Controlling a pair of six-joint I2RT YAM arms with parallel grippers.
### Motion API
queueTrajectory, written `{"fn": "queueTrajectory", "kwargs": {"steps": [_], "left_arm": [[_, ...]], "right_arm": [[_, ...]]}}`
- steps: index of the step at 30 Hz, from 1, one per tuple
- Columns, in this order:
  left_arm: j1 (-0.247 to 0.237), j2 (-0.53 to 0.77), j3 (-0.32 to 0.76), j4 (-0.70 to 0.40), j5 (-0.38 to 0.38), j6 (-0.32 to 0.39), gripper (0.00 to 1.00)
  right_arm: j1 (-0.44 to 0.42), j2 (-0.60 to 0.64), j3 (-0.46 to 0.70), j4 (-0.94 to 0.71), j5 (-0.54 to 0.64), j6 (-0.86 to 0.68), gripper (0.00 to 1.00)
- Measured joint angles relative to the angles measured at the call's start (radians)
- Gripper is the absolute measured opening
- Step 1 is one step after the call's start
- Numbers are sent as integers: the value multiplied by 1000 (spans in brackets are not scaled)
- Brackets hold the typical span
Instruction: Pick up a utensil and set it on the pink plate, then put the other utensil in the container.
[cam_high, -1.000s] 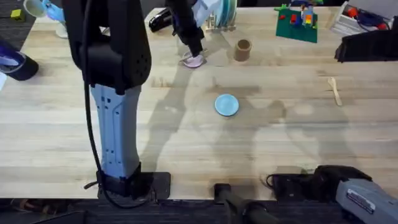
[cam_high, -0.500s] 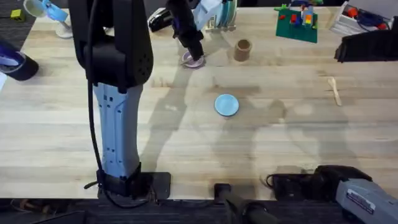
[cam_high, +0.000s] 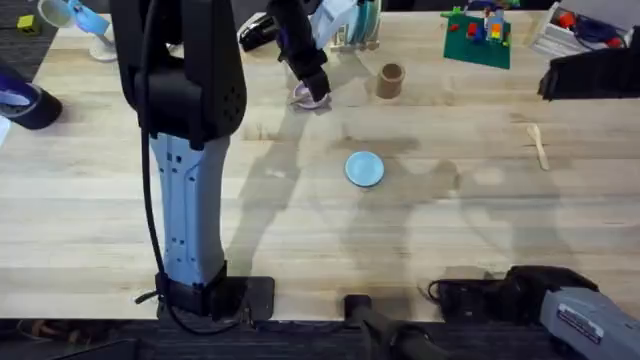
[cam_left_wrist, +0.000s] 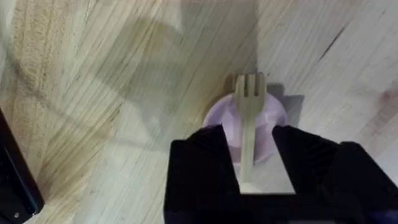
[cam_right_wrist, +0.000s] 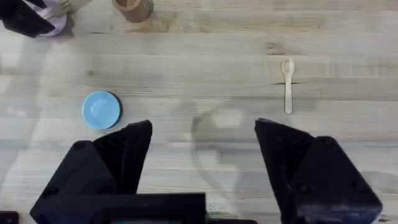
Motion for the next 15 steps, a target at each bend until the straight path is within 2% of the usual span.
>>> {"fn": "queueTrajectory", "kwargs": {"steps": [4,10,15], "left_arm": [[0,0,0,-12,0,0,482],[0,0,7,-52,0,0,549],[0,0,66,-87,-2,0,592]], "right_arm": [[0,0,0,0,0,0,995],[0,0,0,0,0,0,994],[0,0,0,0,0,0,994]]}}
